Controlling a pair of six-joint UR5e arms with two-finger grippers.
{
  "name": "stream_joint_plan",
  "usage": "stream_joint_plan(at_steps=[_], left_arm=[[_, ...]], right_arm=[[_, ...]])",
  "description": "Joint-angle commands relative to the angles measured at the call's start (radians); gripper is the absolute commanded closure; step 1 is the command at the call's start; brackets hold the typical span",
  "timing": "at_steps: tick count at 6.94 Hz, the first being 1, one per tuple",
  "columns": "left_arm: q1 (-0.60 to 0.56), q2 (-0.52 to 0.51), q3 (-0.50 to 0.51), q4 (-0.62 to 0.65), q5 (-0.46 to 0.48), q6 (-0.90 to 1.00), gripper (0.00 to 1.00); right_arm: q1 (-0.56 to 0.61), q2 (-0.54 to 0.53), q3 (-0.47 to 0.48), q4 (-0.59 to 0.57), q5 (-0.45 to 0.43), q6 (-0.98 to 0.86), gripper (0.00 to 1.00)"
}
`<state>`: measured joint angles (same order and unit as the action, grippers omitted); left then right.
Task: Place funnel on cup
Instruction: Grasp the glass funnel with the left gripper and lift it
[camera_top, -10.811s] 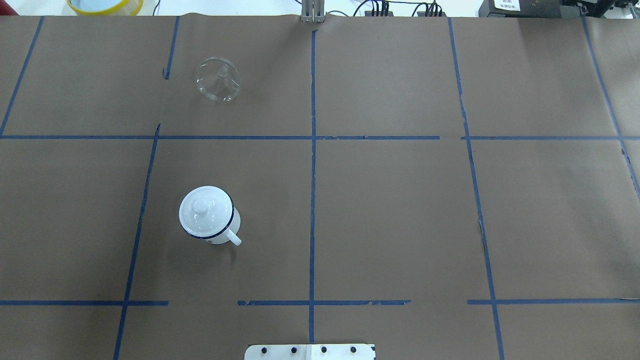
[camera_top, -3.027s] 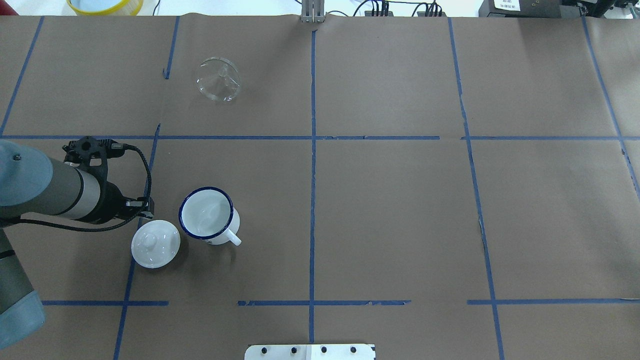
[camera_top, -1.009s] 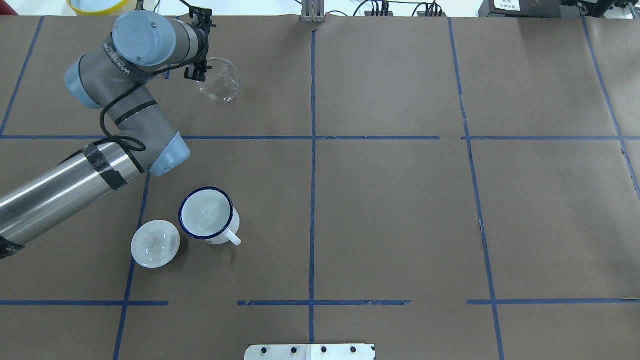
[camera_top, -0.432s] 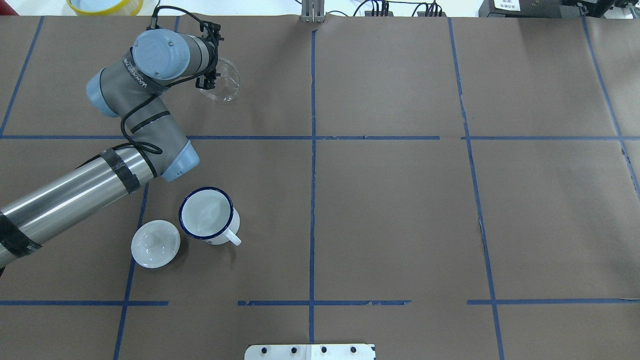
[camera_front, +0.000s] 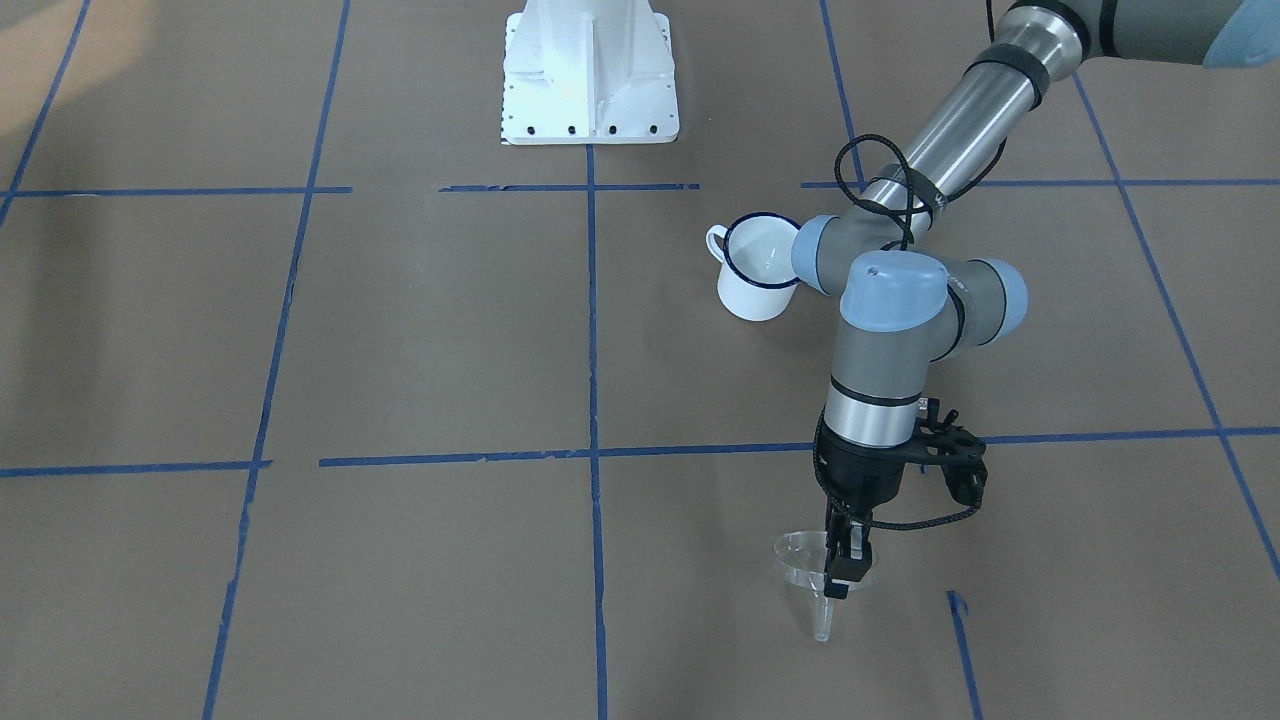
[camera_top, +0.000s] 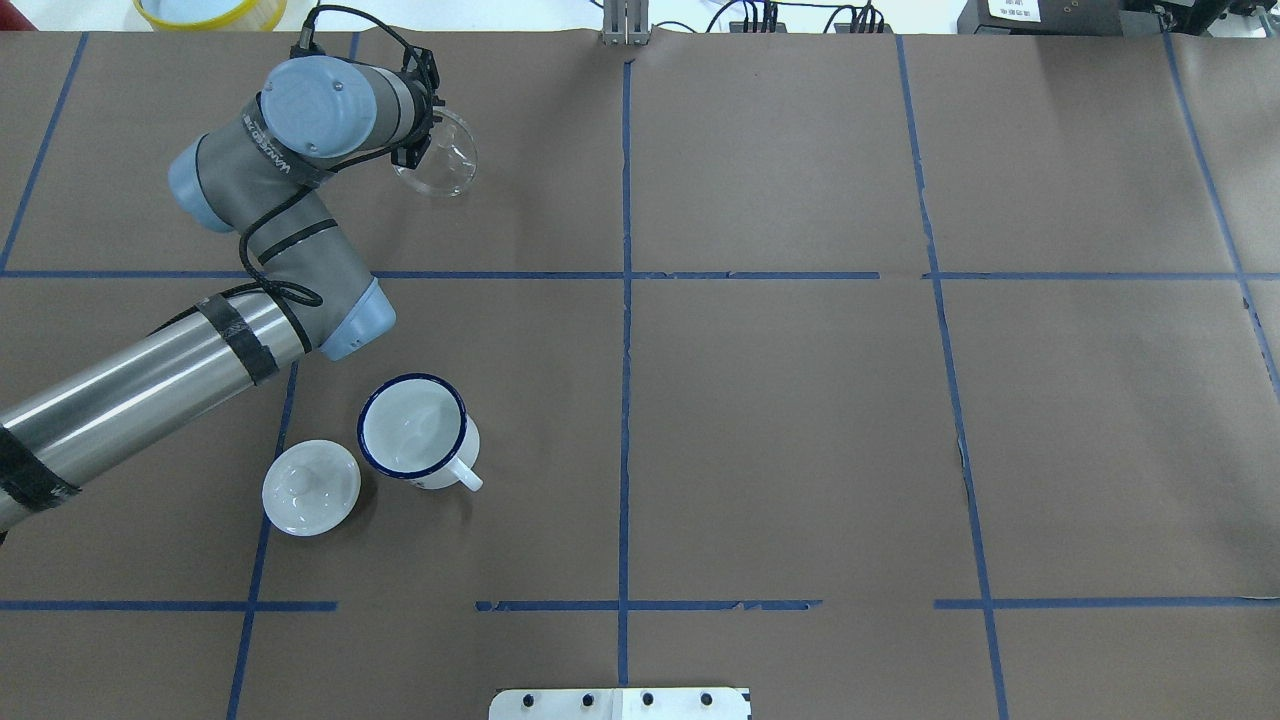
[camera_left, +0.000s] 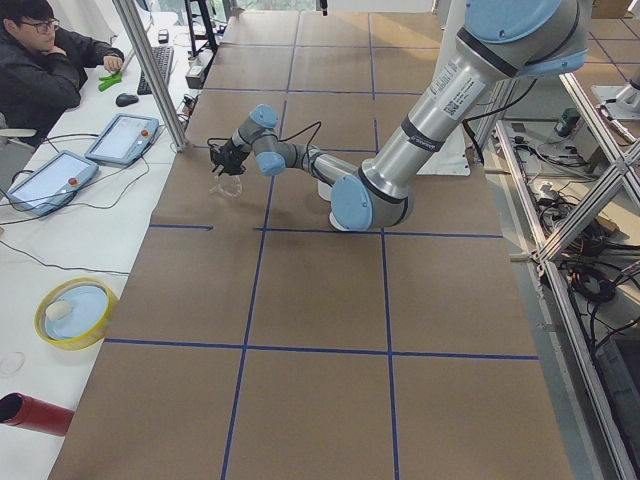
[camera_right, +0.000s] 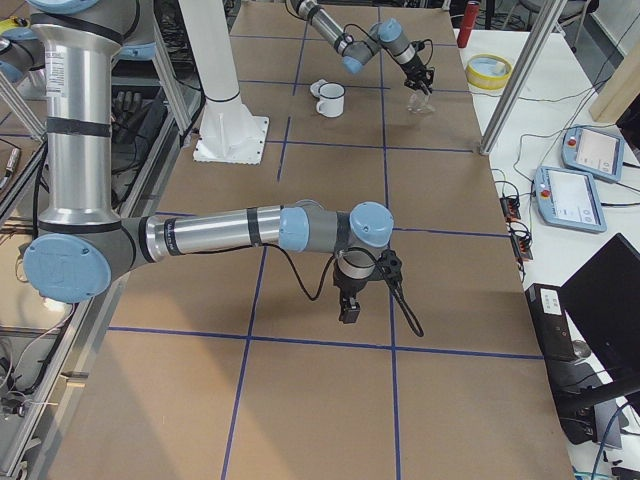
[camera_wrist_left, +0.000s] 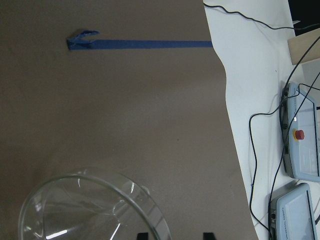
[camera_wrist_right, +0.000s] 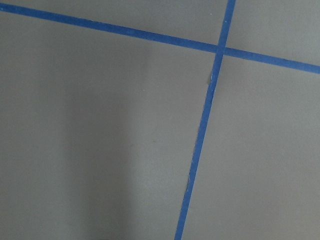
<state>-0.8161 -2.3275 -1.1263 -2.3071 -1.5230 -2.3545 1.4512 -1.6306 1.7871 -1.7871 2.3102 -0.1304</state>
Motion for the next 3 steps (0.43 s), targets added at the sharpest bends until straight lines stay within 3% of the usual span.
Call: stream_joint_plan(at_steps=[1,2,3], left_arm=[[-0.065,-0.001,-0.076,0.003,-0.002,0.011,1.0],[-0.108,0.008,-0.157,0.015,-0.04,0.023,1.0],[-0.123,0.042,-0.25,0.079,-0.177,0.134,1.0]], right_arm=[[0.0,0.0,0.0,0.0,0.0,0.0,0.0],[0.0,0.0,0.0,0.0,0.0,0.0,0.0],[0.0,0.0,0.0,0.0,0.0,0.0,0.0]])
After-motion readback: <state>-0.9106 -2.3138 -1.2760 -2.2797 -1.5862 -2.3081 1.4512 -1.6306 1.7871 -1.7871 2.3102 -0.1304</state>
